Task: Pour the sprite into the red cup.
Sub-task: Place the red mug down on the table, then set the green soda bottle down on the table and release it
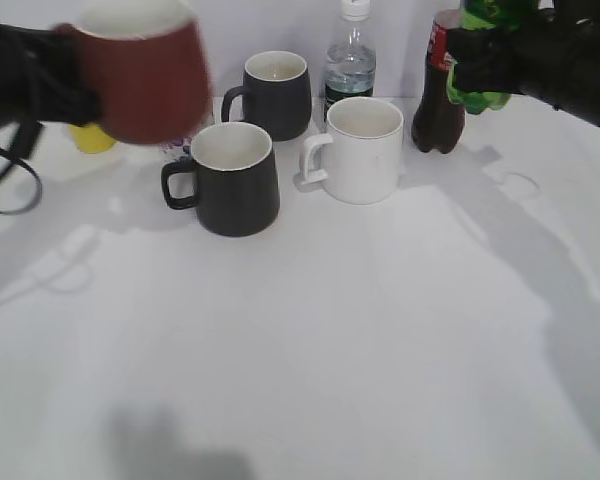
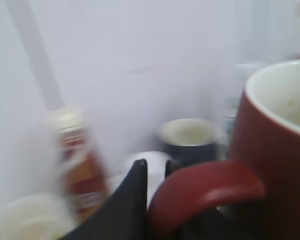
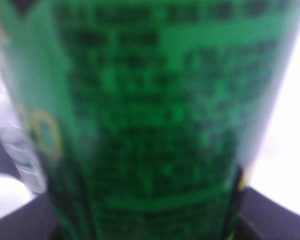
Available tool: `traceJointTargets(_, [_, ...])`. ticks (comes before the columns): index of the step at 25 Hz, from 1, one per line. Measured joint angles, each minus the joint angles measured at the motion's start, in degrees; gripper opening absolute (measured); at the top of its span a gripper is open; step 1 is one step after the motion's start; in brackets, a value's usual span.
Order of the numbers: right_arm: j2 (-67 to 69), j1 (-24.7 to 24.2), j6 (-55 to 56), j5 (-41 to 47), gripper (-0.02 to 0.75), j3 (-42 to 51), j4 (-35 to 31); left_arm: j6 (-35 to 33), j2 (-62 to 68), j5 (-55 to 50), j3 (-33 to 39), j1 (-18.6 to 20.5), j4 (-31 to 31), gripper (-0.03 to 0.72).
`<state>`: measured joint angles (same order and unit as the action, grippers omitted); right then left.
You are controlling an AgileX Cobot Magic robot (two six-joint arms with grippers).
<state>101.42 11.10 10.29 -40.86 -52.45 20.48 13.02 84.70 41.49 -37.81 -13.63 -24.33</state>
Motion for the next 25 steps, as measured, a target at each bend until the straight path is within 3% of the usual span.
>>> traceJointTargets(5, [2.66,-0.39,0.0,0.64,0.375,0.25,-9.7,0.0,-0.03,0.0,0.0,6.91,1.88,0.076])
traceJointTargets(11, [3.23,-0.45,0.0,-1.46,0.375,5.02,-13.22,0.0,2.63,-0.01,0.0,11.47,1.88,0.076])
traceJointTargets(25, [7.09,-0.45,-4.27,-7.85,0.375,6.8,-13.54,-5.79,19.83,10.03,0.0,12.15,7.21,0.076])
